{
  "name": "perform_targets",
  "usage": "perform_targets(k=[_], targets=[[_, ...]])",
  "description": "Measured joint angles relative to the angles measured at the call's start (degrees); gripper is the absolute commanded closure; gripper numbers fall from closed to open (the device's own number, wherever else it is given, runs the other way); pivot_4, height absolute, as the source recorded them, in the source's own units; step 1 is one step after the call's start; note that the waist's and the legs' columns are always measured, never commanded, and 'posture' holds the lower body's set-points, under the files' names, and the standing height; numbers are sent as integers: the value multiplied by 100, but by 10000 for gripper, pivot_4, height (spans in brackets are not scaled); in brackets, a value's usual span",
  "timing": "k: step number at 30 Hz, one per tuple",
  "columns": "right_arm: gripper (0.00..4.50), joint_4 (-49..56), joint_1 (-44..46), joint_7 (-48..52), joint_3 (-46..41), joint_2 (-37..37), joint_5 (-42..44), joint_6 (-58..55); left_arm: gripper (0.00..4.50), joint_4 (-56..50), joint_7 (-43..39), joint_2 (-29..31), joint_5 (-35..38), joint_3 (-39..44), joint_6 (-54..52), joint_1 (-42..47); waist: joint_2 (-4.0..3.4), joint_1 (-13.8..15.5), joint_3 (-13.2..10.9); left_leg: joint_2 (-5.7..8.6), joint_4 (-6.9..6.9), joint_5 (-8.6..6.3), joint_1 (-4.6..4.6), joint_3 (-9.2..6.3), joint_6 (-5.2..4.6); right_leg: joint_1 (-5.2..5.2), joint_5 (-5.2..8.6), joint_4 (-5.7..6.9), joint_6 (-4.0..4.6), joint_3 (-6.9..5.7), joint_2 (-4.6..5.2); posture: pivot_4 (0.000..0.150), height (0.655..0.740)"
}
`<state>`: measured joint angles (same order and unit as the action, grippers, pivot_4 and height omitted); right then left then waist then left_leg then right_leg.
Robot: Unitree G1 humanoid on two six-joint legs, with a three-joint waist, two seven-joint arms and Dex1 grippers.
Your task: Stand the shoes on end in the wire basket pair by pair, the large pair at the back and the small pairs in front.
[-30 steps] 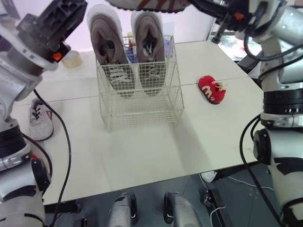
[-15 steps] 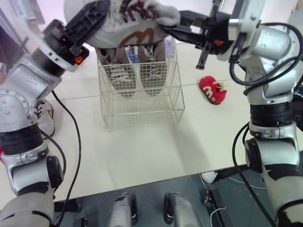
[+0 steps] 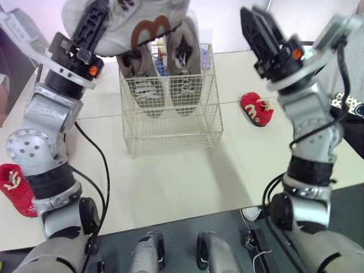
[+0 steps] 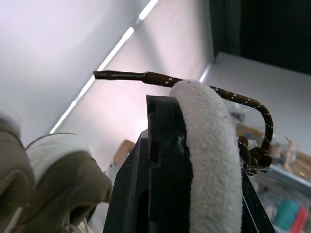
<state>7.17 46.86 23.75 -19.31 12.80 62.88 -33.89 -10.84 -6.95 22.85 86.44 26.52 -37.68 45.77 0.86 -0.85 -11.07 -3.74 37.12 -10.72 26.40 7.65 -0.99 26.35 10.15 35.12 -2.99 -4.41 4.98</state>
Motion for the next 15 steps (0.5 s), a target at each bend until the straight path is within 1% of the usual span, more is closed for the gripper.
perform_targets(k=[2,4,9,12,15], targets=[[147,253,-153,-571,66,-857,643,-99,41708,-88,-30,-297,-183,-66,282,6,-1,-32,1,-8,0,0,-8,-1,0,-3,-5,1,3,0,-15,1500,7400],[147,295,-179,-836,461,-1386,791,-149,41708,-111,-68,-527,-421,-261,475,11,-2,-23,1,-12,0,3,-7,-13,4,-2,-13,0,4,0,-29,1500,7400],[147,349,-80,-931,1020,-1844,551,5,41708,-311,-226,-694,-1288,-716,811,4,-1,19,1,-10,2,0,4,-17,20,-7,-7,-17,14,-2,-28,1500,7400],[147,245,148,-920,1097,-2052,421,226,41708,-490,-266,-933,-1496,-909,954,2,0,9,1,-9,2,0,13,-15,20,-8,-9,-40,13,-1,-27,1500,7400],[147,118,349,-823,1124,-2116,233,454,41708,-662,-271,-1064,-1521,-1029,960,-102,0,6,1,-9,-7,1,13,-16,17,-7,-10,-42,11,-1,-28,1500,7400]])
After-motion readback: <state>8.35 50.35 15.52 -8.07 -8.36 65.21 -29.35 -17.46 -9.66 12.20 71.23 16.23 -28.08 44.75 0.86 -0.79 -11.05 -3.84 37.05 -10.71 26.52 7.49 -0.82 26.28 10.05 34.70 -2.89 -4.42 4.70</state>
